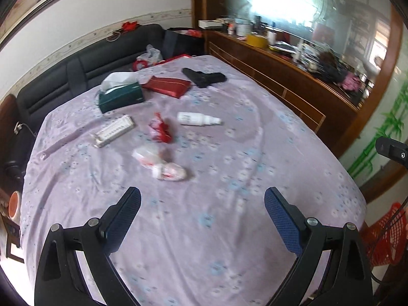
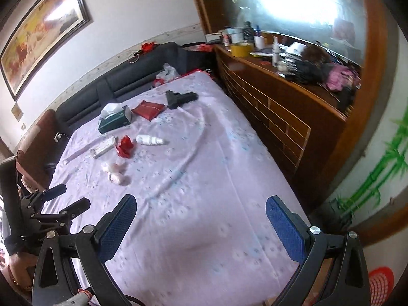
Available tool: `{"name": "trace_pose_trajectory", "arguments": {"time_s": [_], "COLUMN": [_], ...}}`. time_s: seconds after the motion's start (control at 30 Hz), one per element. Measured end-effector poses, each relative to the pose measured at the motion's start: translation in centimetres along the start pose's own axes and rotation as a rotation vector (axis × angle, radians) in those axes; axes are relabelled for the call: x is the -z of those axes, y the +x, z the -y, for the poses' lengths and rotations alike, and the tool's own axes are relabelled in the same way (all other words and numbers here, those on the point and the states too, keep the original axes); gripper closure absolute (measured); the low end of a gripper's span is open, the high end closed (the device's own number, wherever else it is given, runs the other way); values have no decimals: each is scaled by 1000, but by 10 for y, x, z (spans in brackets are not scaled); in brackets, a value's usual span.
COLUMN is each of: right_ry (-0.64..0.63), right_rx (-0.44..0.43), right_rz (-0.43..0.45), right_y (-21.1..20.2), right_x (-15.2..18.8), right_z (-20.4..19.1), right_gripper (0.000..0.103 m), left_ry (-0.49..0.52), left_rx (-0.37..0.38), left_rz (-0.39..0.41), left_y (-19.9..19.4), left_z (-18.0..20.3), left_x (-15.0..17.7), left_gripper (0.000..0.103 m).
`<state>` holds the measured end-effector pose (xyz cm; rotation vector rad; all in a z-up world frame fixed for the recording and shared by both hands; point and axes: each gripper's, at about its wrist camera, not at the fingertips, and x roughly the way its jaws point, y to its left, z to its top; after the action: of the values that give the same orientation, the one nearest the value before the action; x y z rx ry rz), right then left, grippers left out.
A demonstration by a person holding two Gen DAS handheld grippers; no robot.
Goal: Collect trash
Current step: 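Swing both tools back over the bed toward the plastic bag and spray bottle, then grasp the clear plastic bag with the left tool while the right tool grasps the white spray bottle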
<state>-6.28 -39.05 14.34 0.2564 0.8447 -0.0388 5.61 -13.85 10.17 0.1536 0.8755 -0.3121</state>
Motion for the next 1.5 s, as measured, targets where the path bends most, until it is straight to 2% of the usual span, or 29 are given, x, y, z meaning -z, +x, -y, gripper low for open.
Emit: {"name": "trace_pose_trajectory", "arguments": {"time_s": [0.17,0.47,0.8,1.03,1.2,1.27,1.37,1.43,1.47,1.5], "right_ry": [-37,-112,-224,-321,-324,-339,-367,-380,-387,-399], "right_rx": [-18,-53,-60,-74,-103,-105,-105,-113,-118,-120], "right_rz": [-6,-47,-124,-212,-250,-260,-268,-280,-286,-296], "right_y": [26,79,145,211,256,270,285,294,299,305], "right_x": [-22,-46,-65,-73,-86,-91,-97,-99,-100,-101], "right_z": [-31,-80,-111,-122,-124,-128,-137,-143,-146,-150], "right_gripper": [0,0,0,1,12,12,12,14,15,16], "left_ry": [-52,-139,-139,-148,-156,-155,-151,-156,-151,-140], "left_rx": [-24,-34,6,43,60,64,65,66,54,46], "left_rz": [4,-38,-122,-172,-215,-233,-257,-280,-279,-270], "left_y": [7,36,93,140,168,176,187,194,195,195], "left_z": [-40,-90,-107,-112,-111,-109,-109,-111,-112,-112], "left_x": [-9,-2,-3,-25,-32,-31,-27,-24,-23,-23], "left_gripper": [6,6,6,6,6,8,13,33,34,39]}}
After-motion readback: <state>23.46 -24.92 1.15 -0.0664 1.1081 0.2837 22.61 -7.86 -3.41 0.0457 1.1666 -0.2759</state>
